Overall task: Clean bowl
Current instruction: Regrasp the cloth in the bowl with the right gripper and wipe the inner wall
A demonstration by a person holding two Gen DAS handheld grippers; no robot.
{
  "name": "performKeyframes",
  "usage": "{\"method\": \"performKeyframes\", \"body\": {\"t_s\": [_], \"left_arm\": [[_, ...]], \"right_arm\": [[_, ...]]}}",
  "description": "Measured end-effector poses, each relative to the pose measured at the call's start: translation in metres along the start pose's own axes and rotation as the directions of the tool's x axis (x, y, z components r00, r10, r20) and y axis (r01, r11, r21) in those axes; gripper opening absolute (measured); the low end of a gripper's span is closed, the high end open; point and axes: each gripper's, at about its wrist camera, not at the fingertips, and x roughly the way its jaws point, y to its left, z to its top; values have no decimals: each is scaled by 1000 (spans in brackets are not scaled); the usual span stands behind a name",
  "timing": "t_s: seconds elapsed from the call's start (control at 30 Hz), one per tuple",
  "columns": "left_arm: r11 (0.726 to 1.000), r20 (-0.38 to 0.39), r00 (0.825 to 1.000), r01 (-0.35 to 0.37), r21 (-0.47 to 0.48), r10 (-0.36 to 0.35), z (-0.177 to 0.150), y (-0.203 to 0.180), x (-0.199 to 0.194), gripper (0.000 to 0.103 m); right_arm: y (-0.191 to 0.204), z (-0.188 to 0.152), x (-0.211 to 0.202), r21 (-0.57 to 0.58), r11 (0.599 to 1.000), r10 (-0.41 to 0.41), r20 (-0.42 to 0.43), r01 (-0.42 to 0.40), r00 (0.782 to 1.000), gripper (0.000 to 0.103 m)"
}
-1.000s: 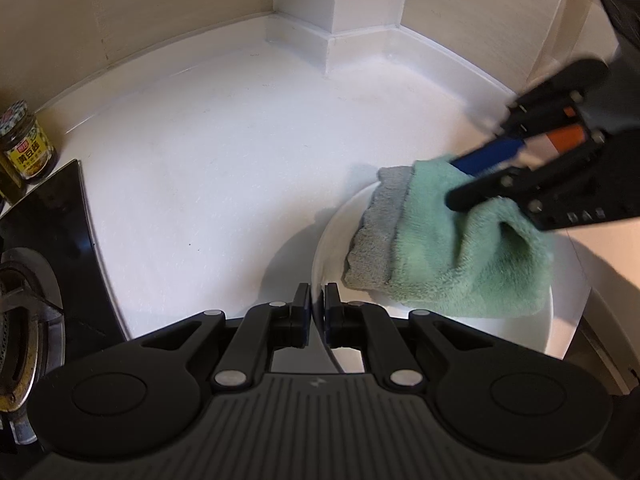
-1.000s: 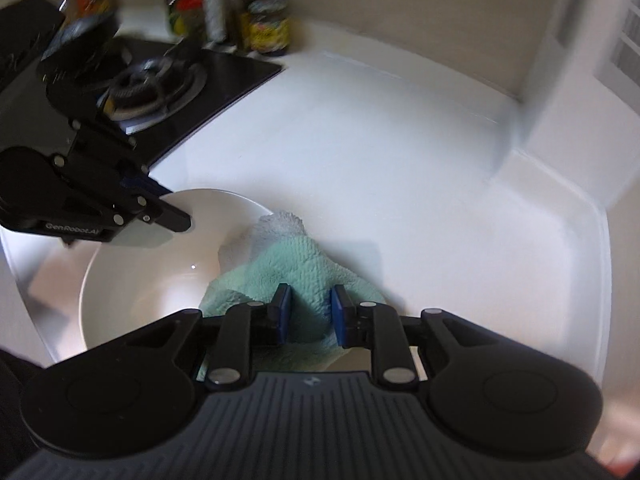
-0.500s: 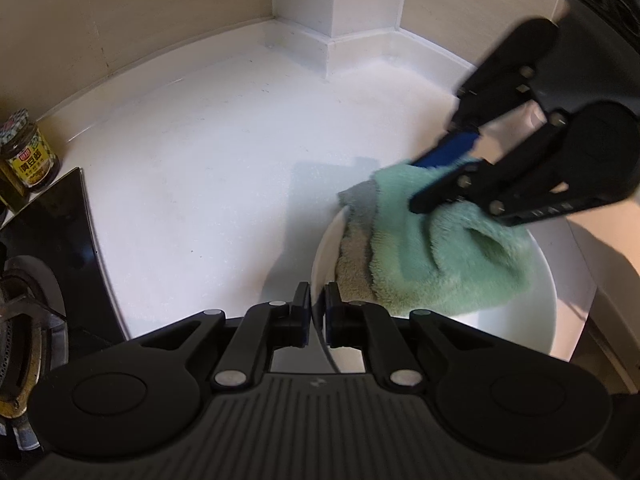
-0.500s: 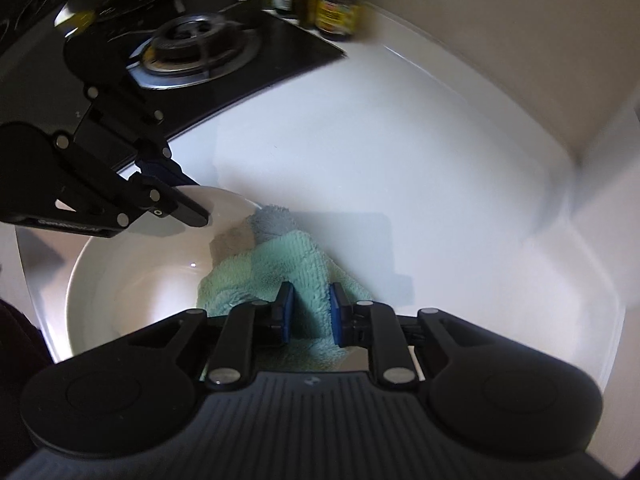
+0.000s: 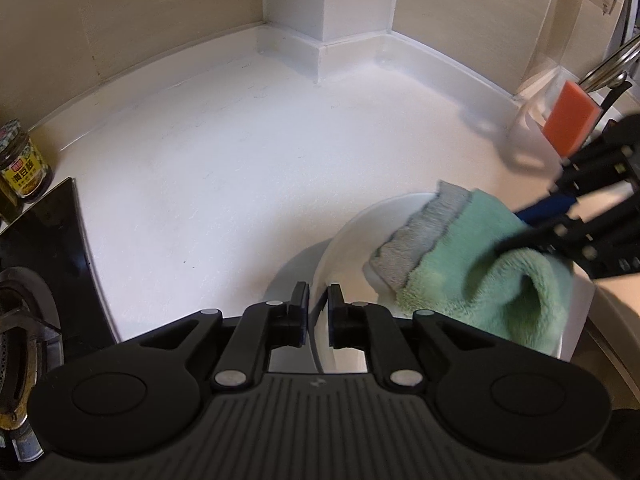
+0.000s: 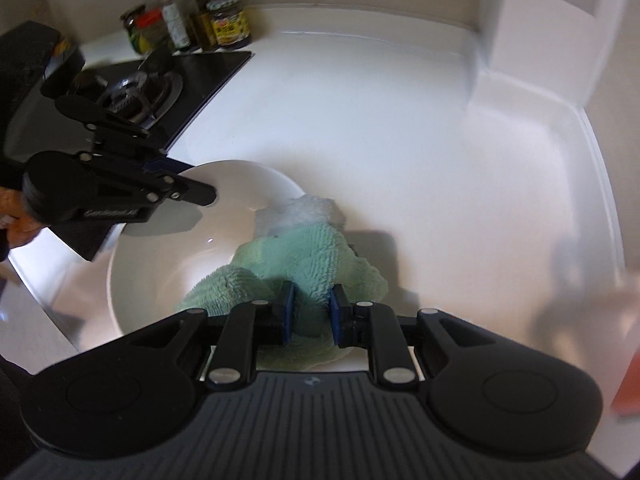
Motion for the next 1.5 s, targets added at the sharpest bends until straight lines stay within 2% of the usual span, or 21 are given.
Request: {"method": "performKeyframes", "body": {"t_s": [0.23,0.57,0.73,0.83,0.9,1.03,1.13,1.2,1.27,1.33,1.43,1.5], "left_arm": [[999,0,1000,7,37,-7,19,-13,7,13],[999,-14,1000,11,49,-11,34,-25,20,6],[1000,-52,999,4,30,-2,49,-27,33,8],[998,-63,998,-25,53,28,47,-38,40,9],[998,-64,997,-29,60,33,64,-41,46,9],[995,-83,995,-52,89,60,68,-40,57,10],[996,-79,995,-59,69,65,70,-42,63,9],[995,-72,994,-83,54,87,73,-50,68,9],[994,-65,993,-101,40,103,74,-59,73,10],[994,-71,992,-102,46,105,71,-63,74,12],[993,-87,993,-73,89,81,66,-55,72,12],[992,-84,996,-28,122,38,83,-62,84,12]], "right_arm": [[-3,-25,-12,125,992,1,52,-7,999,16],[-10,-3,8,51,998,-29,74,25,997,14],[-13,10,19,-5,999,-39,79,40,996,13],[-13,24,26,-100,994,-25,62,31,998,13],[-13,35,32,-181,983,20,51,-10,998,13],[-15,44,40,-225,974,57,67,-41,996,13],[-29,38,37,-61,994,98,86,-93,991,13],[-35,27,30,65,990,116,89,-122,989,14],[-32,14,23,140,982,112,89,-123,990,17],[-25,3,19,165,979,108,91,-122,990,19],[-29,-2,20,174,972,144,91,-158,985,19],[-32,2,22,148,973,167,77,-177,983,19]]}}
